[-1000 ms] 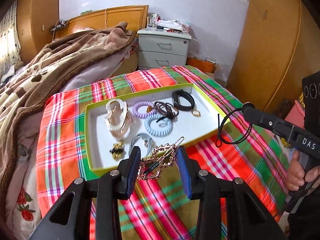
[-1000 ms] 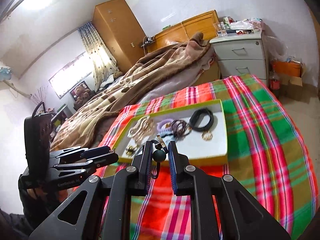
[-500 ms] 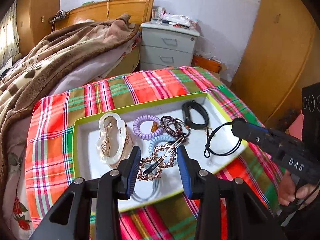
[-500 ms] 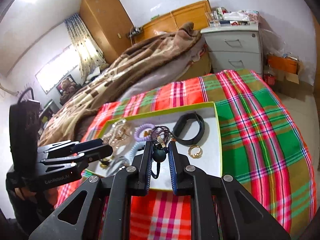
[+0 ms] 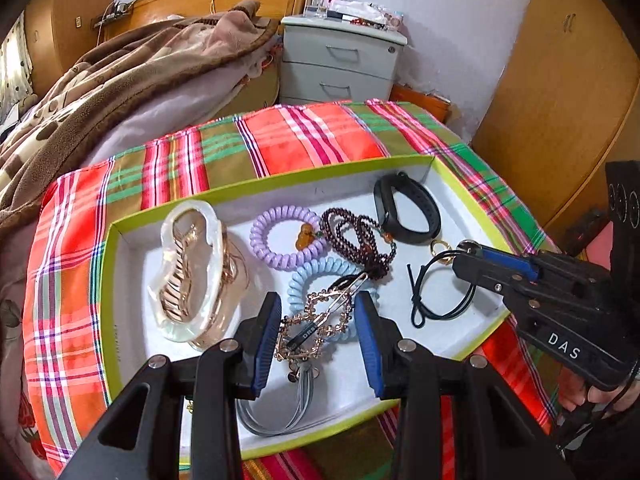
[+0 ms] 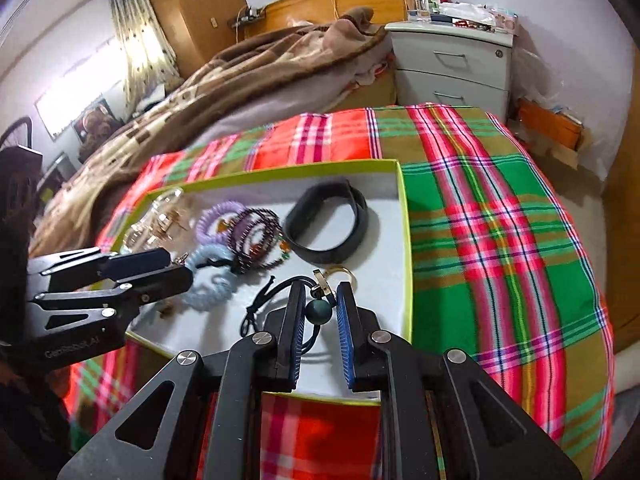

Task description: Organize jewelry

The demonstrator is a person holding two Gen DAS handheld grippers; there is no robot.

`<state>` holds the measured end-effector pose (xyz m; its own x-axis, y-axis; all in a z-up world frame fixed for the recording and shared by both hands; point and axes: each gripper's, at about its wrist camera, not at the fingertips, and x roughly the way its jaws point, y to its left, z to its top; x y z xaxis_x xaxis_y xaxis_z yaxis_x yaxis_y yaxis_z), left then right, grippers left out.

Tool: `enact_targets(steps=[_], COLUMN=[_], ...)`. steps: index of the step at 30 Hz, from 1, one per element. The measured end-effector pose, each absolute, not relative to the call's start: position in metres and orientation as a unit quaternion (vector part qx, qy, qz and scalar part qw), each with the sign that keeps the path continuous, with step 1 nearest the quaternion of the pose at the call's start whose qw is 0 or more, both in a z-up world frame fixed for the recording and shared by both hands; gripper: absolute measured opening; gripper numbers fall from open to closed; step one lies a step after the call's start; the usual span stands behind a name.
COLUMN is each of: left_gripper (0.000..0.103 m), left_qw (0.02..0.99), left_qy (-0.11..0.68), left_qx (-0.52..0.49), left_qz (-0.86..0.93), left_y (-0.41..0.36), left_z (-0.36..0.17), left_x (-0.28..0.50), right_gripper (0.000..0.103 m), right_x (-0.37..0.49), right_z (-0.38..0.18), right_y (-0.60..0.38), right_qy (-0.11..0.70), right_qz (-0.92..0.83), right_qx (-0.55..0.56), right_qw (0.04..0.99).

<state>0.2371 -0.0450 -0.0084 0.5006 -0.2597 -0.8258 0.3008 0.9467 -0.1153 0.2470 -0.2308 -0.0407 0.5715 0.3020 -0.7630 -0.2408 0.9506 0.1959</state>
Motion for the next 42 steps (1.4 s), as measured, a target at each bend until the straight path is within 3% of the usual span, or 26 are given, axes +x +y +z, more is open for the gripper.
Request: enact_targets(steps=[15, 22, 42], left_gripper=[0.04, 0.043, 0.045], left_qw=[0.862, 0.862, 0.903], left_qy=[0.482, 0.482, 0.419], left_qx=[0.032, 0.029, 0.02], left_qz=[-0.156, -0.155, -0.092], left_y=[-0.054, -0.054, -0.039], left_z=[-0.014, -0.013, 0.023], left_x=[0.233, 0.231, 0.179], right_gripper=[0.018, 0.032, 0.033], right_x=[0.244, 0.242, 0.192], right_z=[-0.039, -0.036, -0.007], right_y=[-0.222, -0.219, -0.213], right_qy=[0.433, 0.429, 0.362], right_qz=[0.131, 0.126, 0.1], right_qx=[-0.022, -0.026, 0.0], right_qw=[0.891, 0.894, 0.927])
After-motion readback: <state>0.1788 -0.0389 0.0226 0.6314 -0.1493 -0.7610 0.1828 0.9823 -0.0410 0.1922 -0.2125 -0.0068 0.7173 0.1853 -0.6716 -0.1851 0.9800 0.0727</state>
